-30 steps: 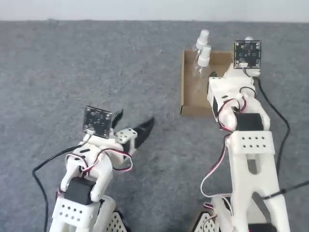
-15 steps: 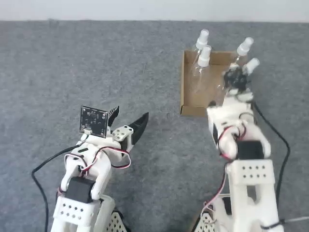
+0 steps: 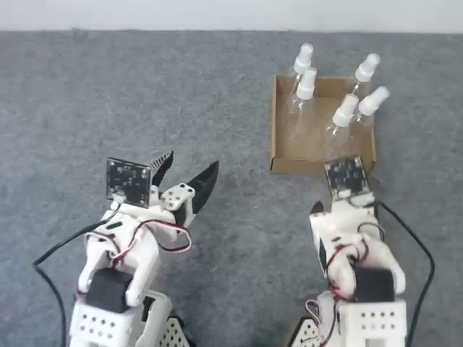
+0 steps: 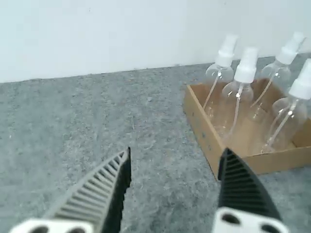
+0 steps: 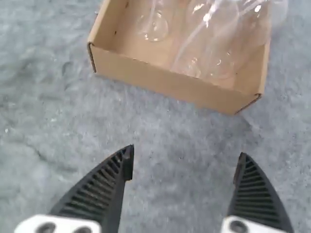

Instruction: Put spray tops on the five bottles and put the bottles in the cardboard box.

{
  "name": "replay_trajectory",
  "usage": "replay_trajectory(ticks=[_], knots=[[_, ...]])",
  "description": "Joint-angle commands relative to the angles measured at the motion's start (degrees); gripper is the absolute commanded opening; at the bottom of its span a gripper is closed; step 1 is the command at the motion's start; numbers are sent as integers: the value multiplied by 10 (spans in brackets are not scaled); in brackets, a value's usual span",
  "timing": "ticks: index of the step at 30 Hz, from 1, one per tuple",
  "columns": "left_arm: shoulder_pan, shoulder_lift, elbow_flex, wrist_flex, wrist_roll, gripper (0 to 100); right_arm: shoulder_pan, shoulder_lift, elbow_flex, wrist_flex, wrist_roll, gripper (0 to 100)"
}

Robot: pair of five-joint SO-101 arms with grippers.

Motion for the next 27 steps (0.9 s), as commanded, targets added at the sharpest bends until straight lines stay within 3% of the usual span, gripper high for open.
replay_trajectory(ticks=[1, 6, 11, 17, 21, 24, 27], knots=[[-2, -12, -88, 76, 1, 265, 15, -79, 4, 14, 55, 270], [-2, -37, -103, 119, 1, 265, 72, -142, 49, 15, 93, 270], [-4, -178, -63, 157, -4, 266, 124, -178, 116, 16, 107, 270], [-103, -163, 29, 90, -4, 268, 143, -177, 125, 16, 105, 251], [-153, -185, 103, 57, -13, 268, 145, -177, 140, 16, 105, 99], [-176, -185, 161, 41, -82, 266, 145, -177, 157, 16, 106, 1], [-180, -185, 238, -9, -140, 258, 145, -177, 185, 16, 105, 46]])
